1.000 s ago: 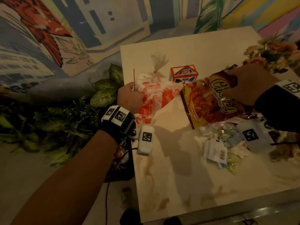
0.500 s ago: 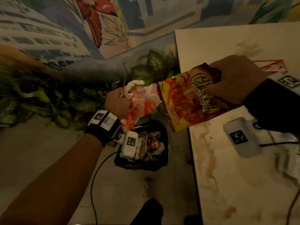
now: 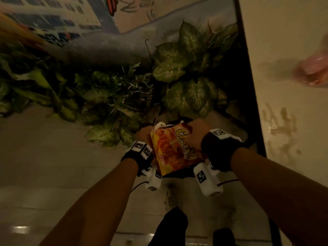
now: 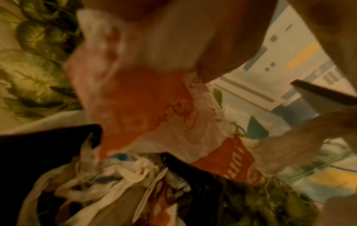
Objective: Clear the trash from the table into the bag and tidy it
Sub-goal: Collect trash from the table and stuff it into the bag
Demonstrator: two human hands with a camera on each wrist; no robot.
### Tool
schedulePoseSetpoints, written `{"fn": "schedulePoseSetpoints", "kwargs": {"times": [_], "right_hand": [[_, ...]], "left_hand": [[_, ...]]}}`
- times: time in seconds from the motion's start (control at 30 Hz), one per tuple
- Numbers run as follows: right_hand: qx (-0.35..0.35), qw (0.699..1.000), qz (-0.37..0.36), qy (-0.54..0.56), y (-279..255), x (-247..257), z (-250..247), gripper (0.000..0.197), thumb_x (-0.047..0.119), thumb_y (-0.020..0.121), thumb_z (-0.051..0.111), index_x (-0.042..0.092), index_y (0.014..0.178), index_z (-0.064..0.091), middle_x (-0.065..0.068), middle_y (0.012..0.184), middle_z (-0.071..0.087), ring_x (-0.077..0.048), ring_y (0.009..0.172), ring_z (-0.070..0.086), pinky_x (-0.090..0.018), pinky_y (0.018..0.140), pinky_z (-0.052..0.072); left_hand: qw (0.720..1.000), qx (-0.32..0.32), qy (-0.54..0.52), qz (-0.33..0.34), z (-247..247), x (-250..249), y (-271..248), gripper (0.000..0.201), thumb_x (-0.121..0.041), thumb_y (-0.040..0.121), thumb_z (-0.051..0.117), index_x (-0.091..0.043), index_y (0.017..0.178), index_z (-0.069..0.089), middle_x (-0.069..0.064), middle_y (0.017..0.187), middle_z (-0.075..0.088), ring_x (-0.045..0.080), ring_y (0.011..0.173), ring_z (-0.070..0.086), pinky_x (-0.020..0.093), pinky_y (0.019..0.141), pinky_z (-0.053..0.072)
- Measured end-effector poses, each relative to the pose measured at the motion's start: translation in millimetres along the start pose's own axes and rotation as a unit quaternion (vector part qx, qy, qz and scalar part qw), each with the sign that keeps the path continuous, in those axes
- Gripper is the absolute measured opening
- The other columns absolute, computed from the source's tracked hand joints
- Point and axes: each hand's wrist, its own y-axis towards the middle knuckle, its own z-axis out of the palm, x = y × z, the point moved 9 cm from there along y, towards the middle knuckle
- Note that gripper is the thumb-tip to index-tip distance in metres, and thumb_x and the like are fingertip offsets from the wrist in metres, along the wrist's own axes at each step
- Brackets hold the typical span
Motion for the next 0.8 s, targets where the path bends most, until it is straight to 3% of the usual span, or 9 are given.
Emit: {"fn": "schedulePoseSetpoints", "kwargs": {"times": [0.07, 0.13, 0.27, 0.33, 0.4, 0.43, 0.5, 0.67, 0.8], "right_hand": [[0.015, 0.999, 0.027, 0.041, 17.0, -16.5, 27.6, 0.036, 0.015, 0.084, 0.061, 0.010, 0.120, 0.061, -0.013, 0.122, 0.060, -0.032, 0.111, 0.057, -0.030, 0.085, 0.045], [0.036, 0.995, 0.066, 0.063, 32.7, -38.1, 50.9, 0.027, 0.018, 0.085, 0.059, 0.011, 0.111, 0.065, -0.014, 0.114, 0.064, -0.032, 0.101, 0.061, -0.031, 0.079, 0.048], [0.043, 0.987, 0.130, 0.083, 66.1, -76.2, 88.8, 0.032, 0.016, 0.086, 0.057, 0.011, 0.118, 0.060, -0.013, 0.115, 0.062, -0.033, 0.101, 0.060, -0.029, 0.075, 0.046], [0.046, 0.985, 0.151, 0.072, 79.7, -89.3, 101.0, 0.034, 0.014, 0.086, 0.057, 0.010, 0.120, 0.058, -0.014, 0.117, 0.061, -0.033, 0.104, 0.060, -0.028, 0.074, 0.045], [0.041, 0.983, 0.167, 0.058, 93.1, -99.3, 109.6, 0.040, 0.013, 0.086, 0.058, 0.008, 0.125, 0.054, -0.016, 0.123, 0.058, -0.034, 0.109, 0.058, -0.031, 0.079, 0.047], [0.043, 0.982, 0.173, 0.055, 100.1, -103.3, 115.0, 0.044, 0.013, 0.086, 0.058, 0.007, 0.129, 0.050, -0.016, 0.128, 0.054, -0.035, 0.114, 0.055, -0.033, 0.086, 0.047], [0.050, 0.981, 0.177, 0.055, 112.6, -108.9, 126.3, 0.052, 0.015, 0.090, 0.056, 0.006, 0.138, 0.040, -0.016, 0.139, 0.045, -0.036, 0.125, 0.046, -0.037, 0.100, 0.042], [0.090, 0.972, 0.208, 0.065, 140.3, -122.0, 157.3, 0.053, 0.022, 0.096, 0.047, 0.010, 0.144, 0.029, -0.017, 0.147, 0.034, -0.036, 0.132, 0.037, -0.039, 0.108, 0.035], [0.118, 0.963, 0.231, 0.077, 145.7, -134.3, 180.3, 0.041, 0.023, 0.095, 0.048, 0.004, 0.131, 0.047, -0.017, 0.135, 0.047, -0.037, 0.122, 0.047, -0.039, 0.101, 0.042]], "left_hand": [[0.999, 0.037, -0.023, 0.000, 22.7, 9.3, 8.0, 0.024, -0.018, 0.097, 0.049, -0.001, 0.105, 0.065, 0.014, 0.109, 0.063, 0.029, 0.102, 0.058, 0.036, 0.093, 0.047], [0.998, 0.058, -0.015, -0.018, 42.3, 25.2, 20.7, 0.029, -0.020, 0.097, 0.048, -0.002, 0.117, 0.061, 0.014, 0.121, 0.059, 0.029, 0.112, 0.055, 0.037, 0.102, 0.042], [0.997, 0.064, -0.014, -0.050, 68.3, 48.3, 46.2, 0.033, -0.025, 0.100, 0.042, -0.003, 0.116, 0.060, 0.019, 0.121, 0.060, 0.033, 0.111, 0.055, 0.035, 0.101, 0.043], [0.996, 0.071, 0.041, -0.046, 75.6, 50.9, 51.4, 0.035, -0.025, 0.101, 0.038, -0.006, 0.125, 0.055, 0.016, 0.126, 0.057, 0.029, 0.116, 0.053, 0.024, 0.094, 0.038], [0.994, 0.067, 0.081, -0.024, 80.7, 48.5, 54.3, 0.042, -0.026, 0.100, 0.038, -0.008, 0.138, 0.041, 0.014, 0.137, 0.049, 0.028, 0.126, 0.047, 0.025, 0.101, 0.034], [0.993, 0.068, 0.095, -0.025, 86.1, 52.3, 61.5, 0.043, -0.024, 0.099, 0.041, -0.007, 0.138, 0.041, 0.015, 0.138, 0.048, 0.028, 0.126, 0.047, 0.029, 0.106, 0.033], [0.993, 0.081, 0.072, -0.057, 96.6, 62.3, 73.0, 0.036, -0.018, 0.095, 0.049, -0.005, 0.128, 0.052, 0.016, 0.128, 0.057, 0.031, 0.117, 0.054, 0.036, 0.101, 0.042], [0.984, 0.151, 0.067, -0.065, 125.7, 80.0, 88.5, 0.040, -0.034, 0.097, 0.045, -0.007, 0.125, 0.053, 0.013, 0.125, 0.054, 0.032, 0.115, 0.051, 0.043, 0.103, 0.041], [0.987, 0.125, 0.026, -0.095, 129.1, 86.0, 92.6, 0.029, -0.035, 0.094, 0.043, -0.011, 0.097, 0.060, 0.011, 0.103, 0.062, 0.027, 0.088, 0.058, 0.037, 0.088, 0.051]]}}
